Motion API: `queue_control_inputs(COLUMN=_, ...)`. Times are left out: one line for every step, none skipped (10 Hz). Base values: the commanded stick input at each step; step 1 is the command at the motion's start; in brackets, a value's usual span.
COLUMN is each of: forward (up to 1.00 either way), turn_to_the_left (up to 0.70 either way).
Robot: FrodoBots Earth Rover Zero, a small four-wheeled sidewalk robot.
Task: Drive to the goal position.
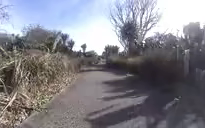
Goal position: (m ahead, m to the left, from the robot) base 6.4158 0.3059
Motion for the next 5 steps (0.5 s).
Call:
queue_control_inputs(forward=0.45, turn_to_the_left=0.00)
queue_control_inputs(forward=0.45, turn_to_the_left=0.00)
queue_control_inputs(forward=0.45, turn_to_the_left=0.00)
queue_control_inputs(forward=0.45, turn_to_the_left=0.00)
queue_control_inputs(forward=0.45, turn_to_the_left=0.00)
